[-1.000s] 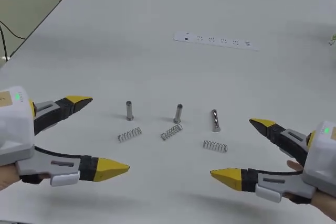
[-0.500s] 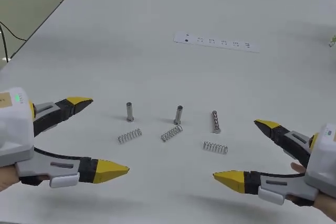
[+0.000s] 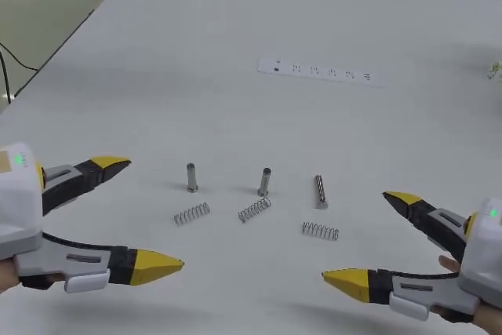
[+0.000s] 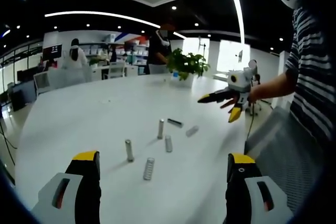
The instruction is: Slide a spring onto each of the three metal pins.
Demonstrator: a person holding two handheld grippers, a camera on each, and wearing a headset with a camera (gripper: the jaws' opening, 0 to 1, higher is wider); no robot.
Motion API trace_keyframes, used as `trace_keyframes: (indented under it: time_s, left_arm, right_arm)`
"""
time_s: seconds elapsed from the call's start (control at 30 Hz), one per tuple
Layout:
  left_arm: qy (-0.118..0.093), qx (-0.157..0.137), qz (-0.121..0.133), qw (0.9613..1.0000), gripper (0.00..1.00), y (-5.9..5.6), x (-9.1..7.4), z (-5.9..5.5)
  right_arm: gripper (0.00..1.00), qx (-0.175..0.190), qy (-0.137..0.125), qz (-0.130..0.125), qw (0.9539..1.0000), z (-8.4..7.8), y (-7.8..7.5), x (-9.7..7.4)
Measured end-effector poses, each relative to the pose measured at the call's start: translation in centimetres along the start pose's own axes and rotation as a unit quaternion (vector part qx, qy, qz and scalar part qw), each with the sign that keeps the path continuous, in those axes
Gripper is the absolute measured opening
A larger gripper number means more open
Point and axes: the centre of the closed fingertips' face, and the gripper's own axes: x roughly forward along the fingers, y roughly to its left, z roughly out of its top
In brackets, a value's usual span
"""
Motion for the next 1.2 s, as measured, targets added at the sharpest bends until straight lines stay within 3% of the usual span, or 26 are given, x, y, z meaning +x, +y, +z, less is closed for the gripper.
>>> trace_keyframes:
  time_s: [1.2]
  left_arm:
    - [0.004, -0.002, 0.003, 1.0, 0.98, -0.1, -0.4, -0.4]
  right_arm:
    - [0.93, -0.002, 0.027, 0.022, 0.9994, -0.7, 1.0, 1.0]
